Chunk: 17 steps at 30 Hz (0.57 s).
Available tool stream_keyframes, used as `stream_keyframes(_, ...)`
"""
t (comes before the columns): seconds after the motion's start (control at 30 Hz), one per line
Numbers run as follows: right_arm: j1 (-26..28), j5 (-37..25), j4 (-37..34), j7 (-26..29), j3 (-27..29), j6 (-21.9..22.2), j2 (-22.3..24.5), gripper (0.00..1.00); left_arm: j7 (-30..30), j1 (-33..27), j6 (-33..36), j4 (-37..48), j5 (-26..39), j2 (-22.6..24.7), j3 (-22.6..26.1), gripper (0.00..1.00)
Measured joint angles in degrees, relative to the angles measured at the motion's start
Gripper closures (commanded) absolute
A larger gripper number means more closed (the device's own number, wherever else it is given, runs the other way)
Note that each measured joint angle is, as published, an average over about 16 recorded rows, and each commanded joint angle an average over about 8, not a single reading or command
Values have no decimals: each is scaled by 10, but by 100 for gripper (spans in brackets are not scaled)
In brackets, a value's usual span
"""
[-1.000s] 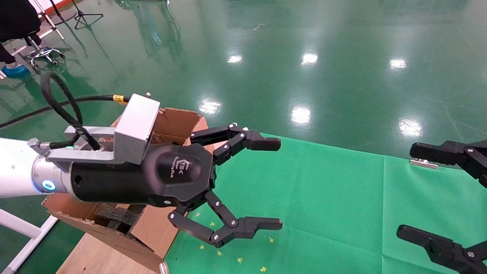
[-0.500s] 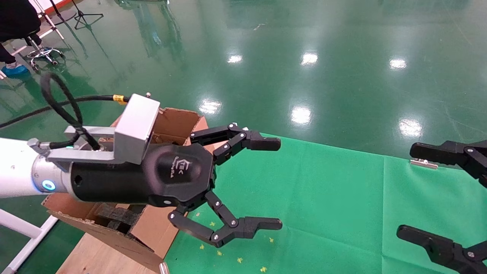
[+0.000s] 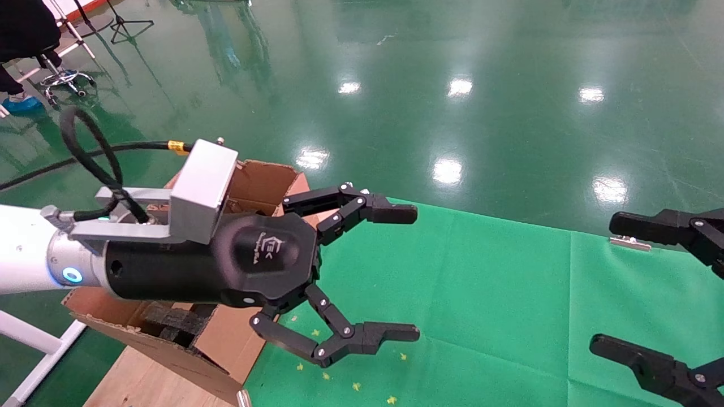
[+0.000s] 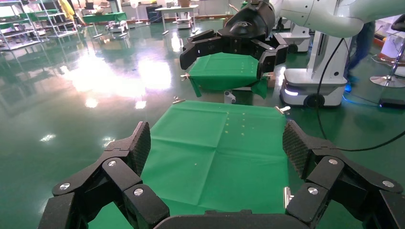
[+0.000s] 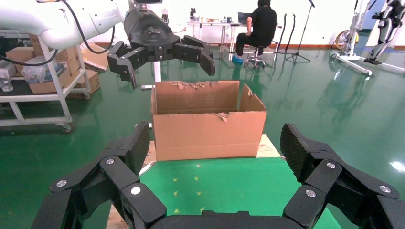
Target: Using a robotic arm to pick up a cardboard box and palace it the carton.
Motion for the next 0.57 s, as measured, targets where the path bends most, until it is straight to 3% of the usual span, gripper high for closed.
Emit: stream_keyframes(0.57,0,0,0,0,0,0,0,0,0,0,0,0,0,0,0,0)
